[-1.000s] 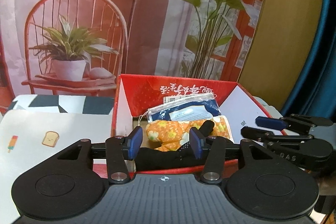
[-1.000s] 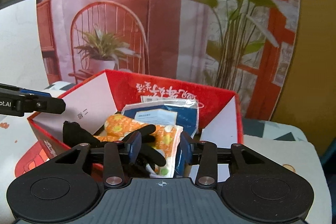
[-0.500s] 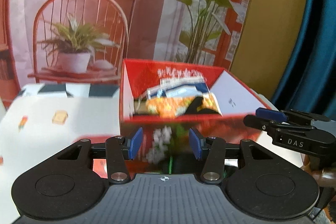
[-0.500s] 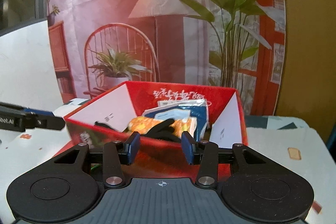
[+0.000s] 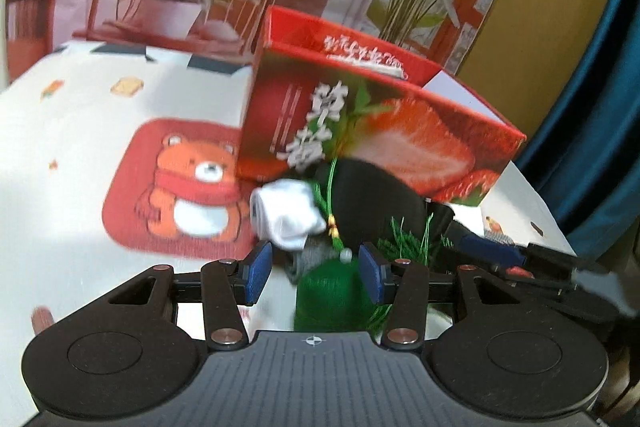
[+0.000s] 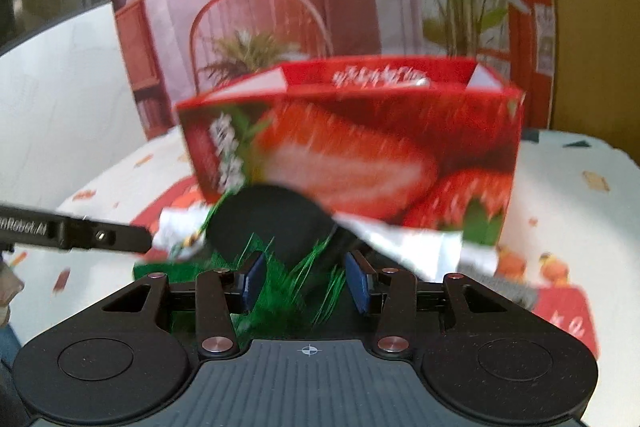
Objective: Organize soft objects
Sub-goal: 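Close both grippers on the green velvet pouch with tassel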
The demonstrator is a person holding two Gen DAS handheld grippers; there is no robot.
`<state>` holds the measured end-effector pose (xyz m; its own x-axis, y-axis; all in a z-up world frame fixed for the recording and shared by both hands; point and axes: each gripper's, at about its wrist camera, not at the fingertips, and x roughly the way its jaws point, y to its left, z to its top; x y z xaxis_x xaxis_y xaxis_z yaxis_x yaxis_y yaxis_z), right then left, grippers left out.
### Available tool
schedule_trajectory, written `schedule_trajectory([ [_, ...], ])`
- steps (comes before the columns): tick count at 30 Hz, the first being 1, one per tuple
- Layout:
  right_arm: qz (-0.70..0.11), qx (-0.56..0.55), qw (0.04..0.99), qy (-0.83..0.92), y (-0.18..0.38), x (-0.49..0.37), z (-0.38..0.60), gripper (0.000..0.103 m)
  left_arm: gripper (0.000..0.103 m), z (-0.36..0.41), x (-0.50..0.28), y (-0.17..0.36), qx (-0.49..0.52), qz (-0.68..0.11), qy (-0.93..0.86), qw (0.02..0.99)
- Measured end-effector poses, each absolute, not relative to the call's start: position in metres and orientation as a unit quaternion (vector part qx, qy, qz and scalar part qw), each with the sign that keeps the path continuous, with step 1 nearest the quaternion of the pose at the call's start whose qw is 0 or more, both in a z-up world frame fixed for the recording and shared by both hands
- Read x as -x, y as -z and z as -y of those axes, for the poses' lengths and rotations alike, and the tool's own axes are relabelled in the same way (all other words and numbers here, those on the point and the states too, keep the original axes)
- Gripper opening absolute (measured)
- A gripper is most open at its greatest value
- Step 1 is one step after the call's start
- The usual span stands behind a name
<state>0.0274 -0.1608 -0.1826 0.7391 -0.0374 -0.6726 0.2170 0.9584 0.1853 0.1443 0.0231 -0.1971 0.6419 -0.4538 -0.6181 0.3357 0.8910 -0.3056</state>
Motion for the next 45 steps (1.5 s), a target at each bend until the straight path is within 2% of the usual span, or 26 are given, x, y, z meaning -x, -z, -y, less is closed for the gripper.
schedule_trajectory([
  [14, -0.374, -0.100, 0.922, -0.012, 0.199, -0.020, 0.122, 0.047, 0.049, -0.010, -0.137, 0.218, 0.098, -0.375, 0.255, 0.886],
  [18, -0.374, -0.096, 0.922, -0.026, 0.201, -0.021, 0.117, 0.049, 0.044, -0.008, -0.135, 0.219, 0.107, -0.373, 0.271, 0.881],
  [25, -0.371, -0.093, 0.923, -0.042, 0.203, -0.026, 0.113, 0.059, 0.044, -0.006, -0.133, 0.220, 0.118, -0.372, 0.284, 0.876],
  [36, -0.382, -0.093, 0.918, -0.045, 0.214, -0.039, 0.110, 0.065, 0.044, -0.006, -0.134, 0.226, 0.115, -0.374, 0.271, 0.879],
  [45, -0.386, -0.081, 0.917, -0.050, 0.214, -0.044, 0.106, 0.065, 0.043, -0.011, -0.139, 0.234, 0.139, -0.379, 0.259, 0.878],
])
